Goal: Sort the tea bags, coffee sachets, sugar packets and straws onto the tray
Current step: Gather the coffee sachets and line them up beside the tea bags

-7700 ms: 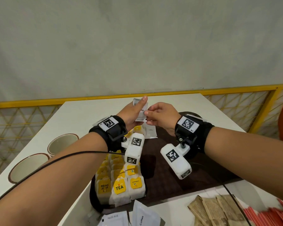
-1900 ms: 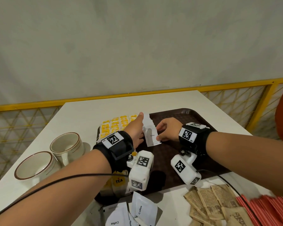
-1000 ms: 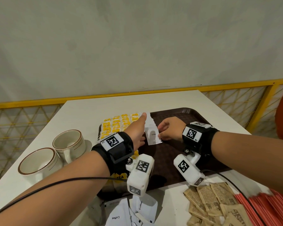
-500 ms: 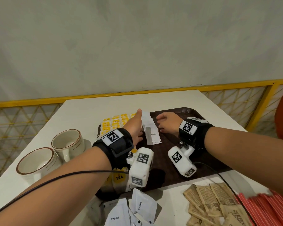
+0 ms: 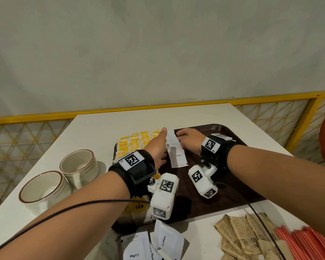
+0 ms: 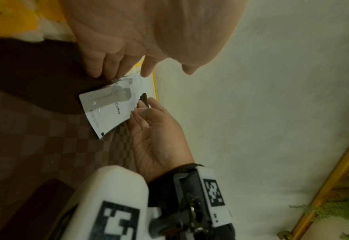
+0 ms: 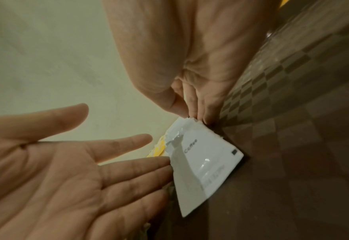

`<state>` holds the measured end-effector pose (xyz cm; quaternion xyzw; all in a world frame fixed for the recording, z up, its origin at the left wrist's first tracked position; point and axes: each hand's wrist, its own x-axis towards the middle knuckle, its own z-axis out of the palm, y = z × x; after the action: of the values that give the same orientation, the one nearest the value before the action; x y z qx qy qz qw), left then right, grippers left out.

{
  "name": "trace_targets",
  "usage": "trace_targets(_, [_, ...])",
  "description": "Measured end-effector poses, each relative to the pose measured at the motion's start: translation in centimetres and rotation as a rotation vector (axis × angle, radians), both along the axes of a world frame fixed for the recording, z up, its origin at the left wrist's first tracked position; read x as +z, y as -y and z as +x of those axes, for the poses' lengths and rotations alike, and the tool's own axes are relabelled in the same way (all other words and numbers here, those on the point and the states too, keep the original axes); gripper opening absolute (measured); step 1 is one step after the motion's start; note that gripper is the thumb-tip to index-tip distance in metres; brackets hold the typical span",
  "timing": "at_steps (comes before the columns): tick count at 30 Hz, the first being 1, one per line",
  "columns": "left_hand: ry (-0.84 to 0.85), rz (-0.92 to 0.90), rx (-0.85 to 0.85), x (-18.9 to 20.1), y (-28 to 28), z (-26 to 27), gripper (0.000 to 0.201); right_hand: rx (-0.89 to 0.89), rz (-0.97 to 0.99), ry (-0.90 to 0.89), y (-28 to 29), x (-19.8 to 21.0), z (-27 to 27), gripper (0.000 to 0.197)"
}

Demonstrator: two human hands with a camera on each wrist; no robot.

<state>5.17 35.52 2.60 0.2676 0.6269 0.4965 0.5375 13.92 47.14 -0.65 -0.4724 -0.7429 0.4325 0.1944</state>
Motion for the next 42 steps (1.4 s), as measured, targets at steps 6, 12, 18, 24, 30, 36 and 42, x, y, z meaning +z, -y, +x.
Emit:
trace_targets(6, [0.012,-0.002,-0.005,0.0,0.1,-0.1,0.064,-0.092,-0.032,-0.041,0.9,-0.5,0.4,0.042])
trace_targets(12, [0.022,-0.006,-0.003,-0.2,0.0,0.0,0.067,-0.073,-0.068,-0.052,2.9,-0.2,0.9,0.053])
trace_targets(18, [0.014,-0.008,-0.002,-0.2,0.0,0.2,0.066,-0.09,-0.06,-0.057,3.8,0.2,0.8,0.052])
trace_targets(24, [0.024,-0.002,0.016,0.0,0.2,0.5,0.066,-0.11,-0.117,-0.036,4.7,0.9,1.4,0.053])
trace_targets(30, [0.018,-0.005,0.006,-0.2,0.5,0.7,0.064,-0.128,-0.134,-0.048,6.6,1.3,1.3,0.046])
trace_targets(36, [0.022,-0.01,0.003,0.8,1.2,0.3,0.069,-0.117,-0.093,-0.001,6.9,2.6,2.1,0.055])
trace_targets(42, [-0.186,0.087,-0.198,4.1,7.1,-1.0,0.033,0.104,-0.297,-0.21,10.5,5.3,4.6,0.029])
